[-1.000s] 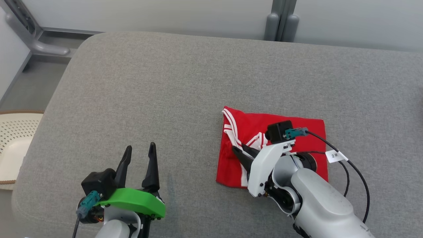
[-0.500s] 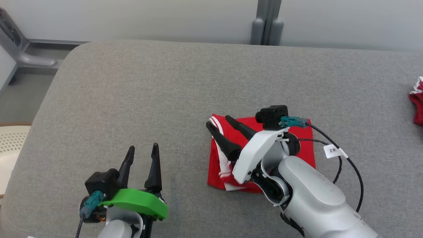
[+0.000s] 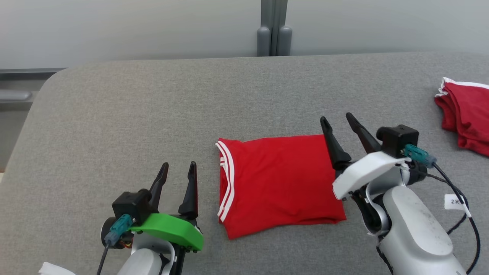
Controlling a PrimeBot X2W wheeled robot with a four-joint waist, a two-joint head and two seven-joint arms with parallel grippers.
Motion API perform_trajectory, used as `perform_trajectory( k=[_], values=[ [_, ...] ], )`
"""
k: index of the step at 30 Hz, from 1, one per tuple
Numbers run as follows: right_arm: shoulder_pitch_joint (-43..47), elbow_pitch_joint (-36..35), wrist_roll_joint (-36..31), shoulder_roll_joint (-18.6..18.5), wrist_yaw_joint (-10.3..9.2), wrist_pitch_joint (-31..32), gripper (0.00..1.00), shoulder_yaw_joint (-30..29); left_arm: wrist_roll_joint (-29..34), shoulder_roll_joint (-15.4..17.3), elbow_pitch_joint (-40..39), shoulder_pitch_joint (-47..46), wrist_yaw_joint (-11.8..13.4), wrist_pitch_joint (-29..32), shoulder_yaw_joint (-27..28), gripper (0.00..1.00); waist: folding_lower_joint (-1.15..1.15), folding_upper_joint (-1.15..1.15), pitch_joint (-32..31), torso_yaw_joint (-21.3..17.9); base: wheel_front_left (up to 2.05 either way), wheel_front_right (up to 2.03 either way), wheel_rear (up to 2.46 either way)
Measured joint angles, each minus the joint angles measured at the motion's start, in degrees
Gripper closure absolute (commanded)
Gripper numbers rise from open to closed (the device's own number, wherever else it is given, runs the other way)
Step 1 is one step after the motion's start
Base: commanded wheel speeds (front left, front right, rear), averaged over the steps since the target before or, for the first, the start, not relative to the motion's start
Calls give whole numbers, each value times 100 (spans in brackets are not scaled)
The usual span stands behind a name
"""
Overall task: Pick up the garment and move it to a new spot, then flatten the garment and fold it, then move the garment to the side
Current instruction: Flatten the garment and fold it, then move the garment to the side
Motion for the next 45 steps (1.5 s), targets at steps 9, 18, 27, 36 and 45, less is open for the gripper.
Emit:
perform_trajectory(
  k=[9,18,27,36,45],
  values=[
    [1095,-793,-1003,93,0,-256,0,-1082,154,-49,255,-13,-32,-25,4,0,0,0,-142,-279,0,0,0],
    [1791,-1314,-1308,255,0,-269,0,-1483,348,-83,194,376,-32,-51,324,0,0,0,-325,-357,0,0,0],
    [1967,-1499,-1216,269,0,-197,0,-1443,609,-143,8,594,-41,-52,568,0,0,0,-412,-321,0,0,0],
    [1976,-1503,-1209,270,0,-145,0,-1421,721,-189,-9,641,-83,-52,691,0,0,0,-416,-286,0,0,0],
    [1976,-1455,-1205,270,0,-138,0,-1433,783,-232,18,645,-121,-52,772,0,0,0,-406,-272,0,0,0]
  ],
)
